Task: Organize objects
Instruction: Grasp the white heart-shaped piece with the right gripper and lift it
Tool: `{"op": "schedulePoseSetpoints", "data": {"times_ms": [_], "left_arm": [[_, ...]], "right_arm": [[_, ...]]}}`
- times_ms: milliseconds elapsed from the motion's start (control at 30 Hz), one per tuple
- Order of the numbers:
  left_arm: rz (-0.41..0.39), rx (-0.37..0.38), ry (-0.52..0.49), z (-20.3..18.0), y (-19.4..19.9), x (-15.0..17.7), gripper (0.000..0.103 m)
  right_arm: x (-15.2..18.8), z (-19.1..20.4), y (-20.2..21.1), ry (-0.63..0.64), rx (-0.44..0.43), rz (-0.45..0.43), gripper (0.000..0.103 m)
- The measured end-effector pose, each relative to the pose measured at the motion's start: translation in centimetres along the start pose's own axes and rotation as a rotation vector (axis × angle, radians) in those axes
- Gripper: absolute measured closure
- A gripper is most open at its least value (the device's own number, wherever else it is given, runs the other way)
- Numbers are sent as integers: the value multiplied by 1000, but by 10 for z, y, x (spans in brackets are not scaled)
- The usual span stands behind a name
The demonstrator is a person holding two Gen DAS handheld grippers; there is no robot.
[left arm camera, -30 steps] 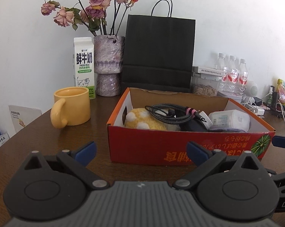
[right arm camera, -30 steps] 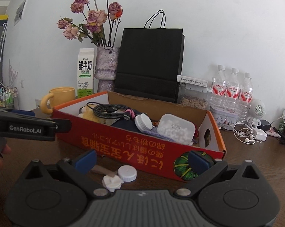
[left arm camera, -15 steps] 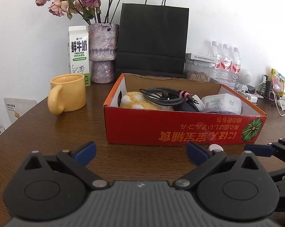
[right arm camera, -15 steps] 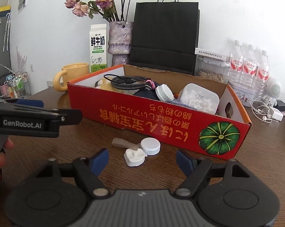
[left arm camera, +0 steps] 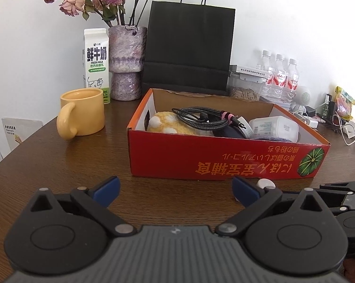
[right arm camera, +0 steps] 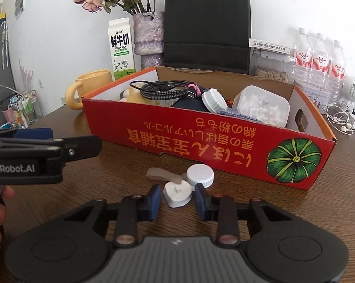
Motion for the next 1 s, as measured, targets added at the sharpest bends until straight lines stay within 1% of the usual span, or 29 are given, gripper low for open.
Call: {"op": "schedulePoseSetpoints", "data": {"times_ms": [733,1000], "left_arm": [[2,0,1,1,-1,0,0],[20,0,1,2,-5,4,0]], "right_arm": [[-6,-2,9,-4,1,-54,79],[-7,-3,11,-10,3,-68,79]]}}
Point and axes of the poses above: each gripper's, at about its wrist camera, not at the fingertips, and y roughly against the way its jaws point, z to its left, x to its underside, the point moved 10 cm from there along -y, roughly the way its jaws point, and after that the axes turned 13 degrees about x, right-handed, at the moved point
